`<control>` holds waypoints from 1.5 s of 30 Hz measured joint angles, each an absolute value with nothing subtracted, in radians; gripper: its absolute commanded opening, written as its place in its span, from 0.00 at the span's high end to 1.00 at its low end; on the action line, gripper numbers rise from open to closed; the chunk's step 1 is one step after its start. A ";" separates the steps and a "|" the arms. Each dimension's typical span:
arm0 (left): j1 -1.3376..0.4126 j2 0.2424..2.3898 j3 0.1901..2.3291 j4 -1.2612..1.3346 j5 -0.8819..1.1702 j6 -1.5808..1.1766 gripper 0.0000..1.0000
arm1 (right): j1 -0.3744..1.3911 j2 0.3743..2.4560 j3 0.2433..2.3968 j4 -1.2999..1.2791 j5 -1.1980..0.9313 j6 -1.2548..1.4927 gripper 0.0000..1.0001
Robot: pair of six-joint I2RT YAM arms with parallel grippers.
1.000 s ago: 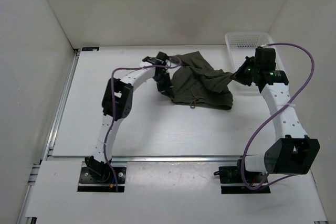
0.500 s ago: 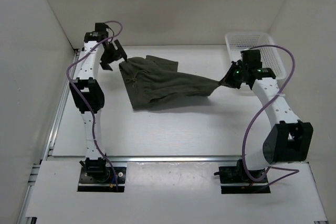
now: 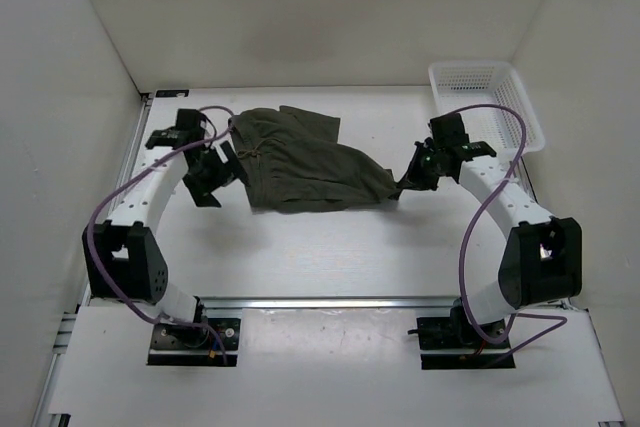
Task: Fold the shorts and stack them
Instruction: Flatten the shorts out
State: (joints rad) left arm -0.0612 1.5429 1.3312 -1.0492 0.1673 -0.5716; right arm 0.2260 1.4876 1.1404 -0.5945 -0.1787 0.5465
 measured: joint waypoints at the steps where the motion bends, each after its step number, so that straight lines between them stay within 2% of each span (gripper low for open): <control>1: -0.078 1.525 1.281 -1.037 0.192 -0.587 0.00 | 0.228 1.487 1.133 -0.593 -0.178 0.547 1.00; 5: -0.166 1.657 1.260 -0.987 0.200 -0.611 0.05 | 0.237 1.487 1.112 -0.588 -0.178 0.548 1.00; 10: -0.272 1.856 1.401 -0.974 0.118 -0.610 0.17 | 0.241 1.484 1.100 -0.577 -0.178 0.547 1.00; 14: -0.297 1.897 1.499 -0.972 0.054 -0.609 0.20 | 0.241 1.480 1.097 -0.577 -0.179 0.546 1.00; 22: -0.292 1.963 1.587 -0.990 -0.032 -0.610 0.19 | 0.241 1.479 1.097 -0.577 -0.178 0.545 1.00; 25: -0.291 2.017 1.585 -0.992 -0.013 -0.604 0.40 | 0.241 1.479 1.097 -0.577 -0.178 0.545 1.00; 26: -0.291 2.027 1.582 -0.991 -0.004 -0.602 0.51 | 0.241 1.479 1.097 -0.577 -0.176 0.545 1.00; 27: -0.291 2.037 1.578 -0.991 0.006 -0.598 0.81 | 0.241 1.479 1.097 -0.577 -0.175 0.545 1.00; 28: -0.291 2.041 1.576 -0.994 0.016 -0.598 0.90 | 0.241 1.479 1.097 -0.577 -0.173 0.545 1.00; 35: -0.274 1.971 1.566 -0.995 0.046 -0.585 0.90 | 0.241 1.478 1.097 -0.580 -0.167 0.542 1.00; 41: -0.241 1.723 1.472 -1.003 0.046 -0.585 0.90 | 0.242 1.462 1.095 -0.578 -0.168 0.542 1.00; 45: -0.234 1.577 1.325 -0.993 0.028 -0.624 0.90 | 0.242 1.445 1.079 -0.569 -0.169 0.542 1.00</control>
State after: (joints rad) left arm -0.2337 1.5768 1.3251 -0.9932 0.0284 -0.6243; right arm 0.2424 1.4452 1.0786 -0.5694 -0.1688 0.5415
